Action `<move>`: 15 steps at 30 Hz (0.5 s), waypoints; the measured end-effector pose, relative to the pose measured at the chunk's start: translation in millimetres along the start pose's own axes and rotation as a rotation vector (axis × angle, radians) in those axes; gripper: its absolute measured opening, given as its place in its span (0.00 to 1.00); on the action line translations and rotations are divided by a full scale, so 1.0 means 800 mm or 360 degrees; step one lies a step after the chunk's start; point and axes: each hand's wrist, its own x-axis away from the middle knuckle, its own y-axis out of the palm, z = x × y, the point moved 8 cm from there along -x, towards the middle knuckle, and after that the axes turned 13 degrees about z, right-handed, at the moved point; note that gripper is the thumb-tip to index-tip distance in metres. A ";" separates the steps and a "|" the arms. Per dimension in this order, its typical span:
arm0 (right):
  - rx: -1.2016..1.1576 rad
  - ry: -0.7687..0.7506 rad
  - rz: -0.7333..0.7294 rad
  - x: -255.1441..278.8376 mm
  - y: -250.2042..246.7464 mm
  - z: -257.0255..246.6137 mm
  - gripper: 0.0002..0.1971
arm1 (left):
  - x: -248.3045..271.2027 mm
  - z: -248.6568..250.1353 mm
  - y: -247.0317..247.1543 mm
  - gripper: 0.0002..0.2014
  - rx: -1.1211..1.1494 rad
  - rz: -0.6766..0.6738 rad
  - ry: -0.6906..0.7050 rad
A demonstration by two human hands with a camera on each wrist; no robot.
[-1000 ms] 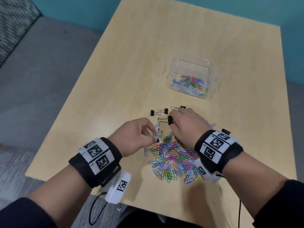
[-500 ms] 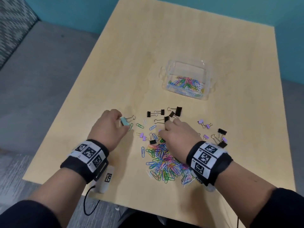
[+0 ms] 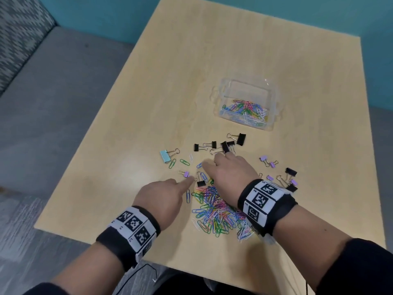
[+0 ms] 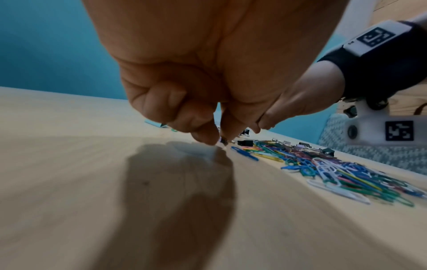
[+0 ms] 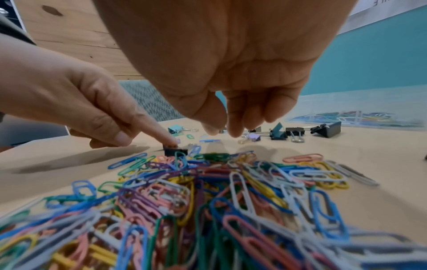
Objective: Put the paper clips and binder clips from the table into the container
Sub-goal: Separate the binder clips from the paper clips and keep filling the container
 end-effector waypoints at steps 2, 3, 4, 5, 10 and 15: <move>0.0000 -0.0030 0.0010 0.001 -0.001 -0.001 0.23 | 0.004 -0.007 0.000 0.28 -0.0022 -0.0024 -0.0009; -0.0007 -0.0057 -0.0013 0.004 0.000 -0.002 0.21 | 0.007 -0.011 -0.001 0.28 -0.0038 -0.0039 -0.0031; -0.0012 -0.0090 -0.0037 0.008 0.002 -0.004 0.19 | 0.009 -0.017 -0.004 0.28 -0.0064 -0.0045 -0.0060; -0.0012 -0.0112 -0.0061 0.012 0.005 -0.005 0.18 | 0.010 -0.022 -0.006 0.27 -0.0097 -0.0040 -0.0093; 0.0118 -0.0108 -0.0071 0.020 0.011 0.000 0.14 | 0.002 -0.024 -0.010 0.28 -0.0100 -0.0025 -0.0190; 0.0168 -0.0284 0.0009 0.009 0.007 -0.009 0.13 | -0.026 -0.007 0.002 0.32 -0.0092 -0.0145 -0.0284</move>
